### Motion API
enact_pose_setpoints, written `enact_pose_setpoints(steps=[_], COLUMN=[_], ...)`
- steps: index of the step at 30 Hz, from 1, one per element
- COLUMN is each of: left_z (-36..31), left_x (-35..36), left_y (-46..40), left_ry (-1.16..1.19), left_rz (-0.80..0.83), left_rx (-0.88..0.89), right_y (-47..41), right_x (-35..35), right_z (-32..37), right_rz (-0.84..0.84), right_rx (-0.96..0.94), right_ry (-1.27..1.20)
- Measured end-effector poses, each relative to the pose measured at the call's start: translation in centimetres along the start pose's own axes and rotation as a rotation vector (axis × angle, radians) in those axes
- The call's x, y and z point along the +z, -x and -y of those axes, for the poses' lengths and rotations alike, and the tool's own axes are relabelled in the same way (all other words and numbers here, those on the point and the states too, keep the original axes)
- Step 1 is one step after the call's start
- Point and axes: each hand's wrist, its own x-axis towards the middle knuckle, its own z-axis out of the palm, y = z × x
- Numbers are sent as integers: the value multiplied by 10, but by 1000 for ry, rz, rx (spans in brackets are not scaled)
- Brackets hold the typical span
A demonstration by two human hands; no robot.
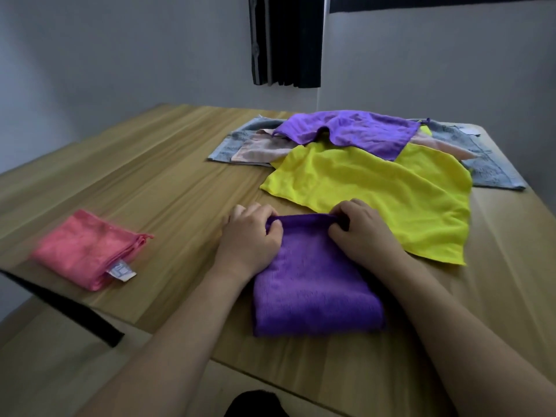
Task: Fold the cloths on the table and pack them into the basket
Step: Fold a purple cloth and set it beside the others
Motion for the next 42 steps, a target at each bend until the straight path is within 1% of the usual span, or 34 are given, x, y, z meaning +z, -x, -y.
enact_pose_setpoints(steps=[4, 7, 10, 13, 15, 18, 20, 22, 25, 27, 30, 33, 37, 40, 42], left_z=[-2, -4, -5, -2, 0, 1, 1, 2, -1, -5, -8, -13, -23, -26, -28], left_x=[-4, -5, -4, -4, -4, -3, -2, -1, -5, -12, -28, -38, -49, -66, -81], left_y=[3, 6, 7, 6, 5, 4, 3, 2, -3, -10, -23, -27, -27, -27, -26], left_ry=[37, 28, 34, 120, 166, 165, 135, 97, 26, -29, -85, -199, -267, -159, -59], left_rz=[-10, -31, -61, -71, -65, -47, -26, 1, 89, 223, 405, 468, 580, 650, 667], left_rx=[8, -16, 8, 12, -14, -31, -17, -1, -2, -10, -33, 5, -17, -47, -59], right_y=[4, 5, 4, 3, 2, 1, 1, -2, -8, -14, -24, -32, -34, -25, -19], right_x=[-3, -1, 1, 0, -4, -7, -3, 0, -2, -7, -17, -27, -32, -45, -63], right_z=[5, 4, 4, 3, 6, 7, 3, -3, -2, 3, 21, 38, 49, 56, 64], right_rz=[-34, 5, 54, 79, 78, 89, 56, 75, 173, 231, 384, 526, 575, 543, 529], right_rx=[18, -21, -55, -41, -35, -19, -60, -94, -111, -126, -88, -51, -82, -106, -100], right_ry=[80, 118, 105, 97, 34, -43, 21, 101, 113, 150, 274, 393, 510, 488, 437])
